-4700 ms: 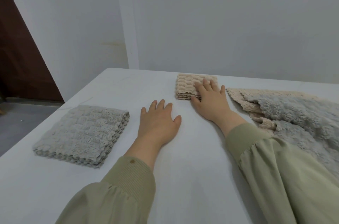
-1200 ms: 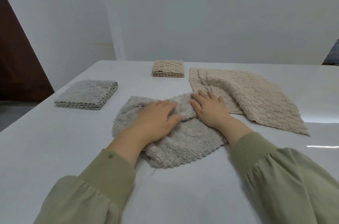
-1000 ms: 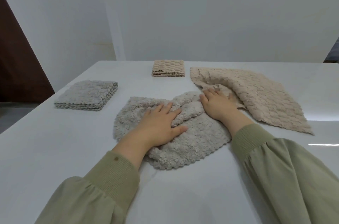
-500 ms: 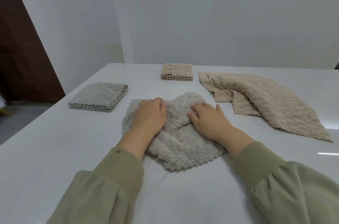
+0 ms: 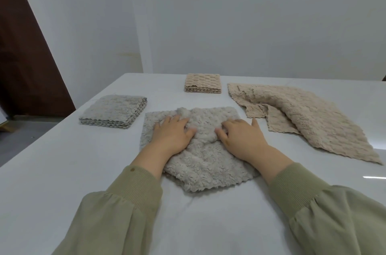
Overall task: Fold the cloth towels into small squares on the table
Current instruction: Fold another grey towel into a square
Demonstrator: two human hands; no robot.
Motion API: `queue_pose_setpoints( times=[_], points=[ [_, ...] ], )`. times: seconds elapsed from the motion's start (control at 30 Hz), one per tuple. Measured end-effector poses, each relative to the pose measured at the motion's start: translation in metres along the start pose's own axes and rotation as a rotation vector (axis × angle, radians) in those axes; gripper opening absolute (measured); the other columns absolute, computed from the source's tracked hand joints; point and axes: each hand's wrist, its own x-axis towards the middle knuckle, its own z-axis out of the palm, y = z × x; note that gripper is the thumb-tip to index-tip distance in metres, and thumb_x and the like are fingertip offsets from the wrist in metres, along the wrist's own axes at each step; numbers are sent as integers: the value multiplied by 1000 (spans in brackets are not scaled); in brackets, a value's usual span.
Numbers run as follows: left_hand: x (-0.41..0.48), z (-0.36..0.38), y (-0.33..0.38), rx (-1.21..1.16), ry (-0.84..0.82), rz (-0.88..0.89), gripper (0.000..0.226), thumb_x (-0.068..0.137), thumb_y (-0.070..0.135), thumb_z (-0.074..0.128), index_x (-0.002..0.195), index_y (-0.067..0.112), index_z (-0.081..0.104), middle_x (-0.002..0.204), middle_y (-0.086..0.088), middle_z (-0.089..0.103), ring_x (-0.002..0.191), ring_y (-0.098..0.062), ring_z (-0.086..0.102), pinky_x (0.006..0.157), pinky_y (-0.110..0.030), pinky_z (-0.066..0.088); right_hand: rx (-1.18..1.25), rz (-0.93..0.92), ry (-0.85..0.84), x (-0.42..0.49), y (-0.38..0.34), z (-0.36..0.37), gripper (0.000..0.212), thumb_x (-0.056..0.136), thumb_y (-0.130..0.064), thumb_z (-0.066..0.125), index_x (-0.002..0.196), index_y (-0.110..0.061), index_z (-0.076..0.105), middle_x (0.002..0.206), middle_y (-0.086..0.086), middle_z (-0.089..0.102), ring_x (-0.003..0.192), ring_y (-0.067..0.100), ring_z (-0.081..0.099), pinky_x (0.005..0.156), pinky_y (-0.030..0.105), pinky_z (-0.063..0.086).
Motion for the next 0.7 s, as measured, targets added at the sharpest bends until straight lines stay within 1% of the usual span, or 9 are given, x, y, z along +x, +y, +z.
queue_pose_setpoints(
  times=[0.1,0.17,0.23,0.37,0.47,0.53,0.6,0.63,0.7],
  points=[
    [-4,-7,5,-309,134,122,43,98,35,44,138,19,46,147,-2,41,136,-18,34,111,-33,26,70,101,-33,16,10,5,52,98,-45,20,134,-17,45,145,1,42,135,20,34,109,63,11],
    [-12,-15,7,-344,247,135,37,97,28,48,131,18,53,140,-1,49,132,-16,39,108,-29,27,100,157,-44,21,11,7,53,98,-41,20,142,-16,37,152,1,31,140,20,25,109,64,9],
    [-20,-21,4,-332,329,94,32,96,25,48,126,19,58,134,1,54,128,-15,42,105,-28,29,80,170,-15,22,10,8,52,98,-38,20,142,-15,37,153,3,30,141,21,23,109,64,8],
    [-37,-26,-8,-321,306,28,28,95,23,48,118,22,63,127,4,59,118,-13,49,92,-22,33,21,111,175,8,8,-3,52,100,-39,22,145,-16,32,157,7,20,145,24,14,114,56,7],
    [-49,-29,-13,-367,303,60,21,93,19,52,107,21,68,109,11,61,107,-9,53,89,-20,34,103,-14,249,-11,-4,-12,50,100,-39,27,144,-16,34,155,6,26,144,23,18,116,50,8],
    [-59,-32,-13,-452,375,105,13,90,16,54,90,20,67,89,9,63,87,-11,57,80,-25,42,224,-108,200,-26,-18,-16,48,100,-40,28,139,-16,41,148,5,39,139,23,30,115,48,18],
    [-71,-33,-14,-561,472,174,17,89,16,54,73,17,59,65,6,56,63,-12,50,63,-28,42,265,-189,88,-38,-28,-13,45,99,-42,29,132,-16,47,137,4,49,130,26,41,109,47,29],
    [-77,-32,-15,-561,488,225,22,88,18,54,66,16,53,57,6,50,56,-11,44,58,-27,38,245,-207,12,-42,-31,-10,47,99,-44,29,134,-17,45,140,4,46,132,26,38,109,47,29],
    [-90,-26,-17,-447,422,320,27,83,25,53,58,14,49,53,6,45,53,-10,41,54,-26,36,192,-193,-132,-46,-30,-4,56,99,-49,27,146,-19,30,156,3,24,143,23,20,116,49,16]
  ],
)
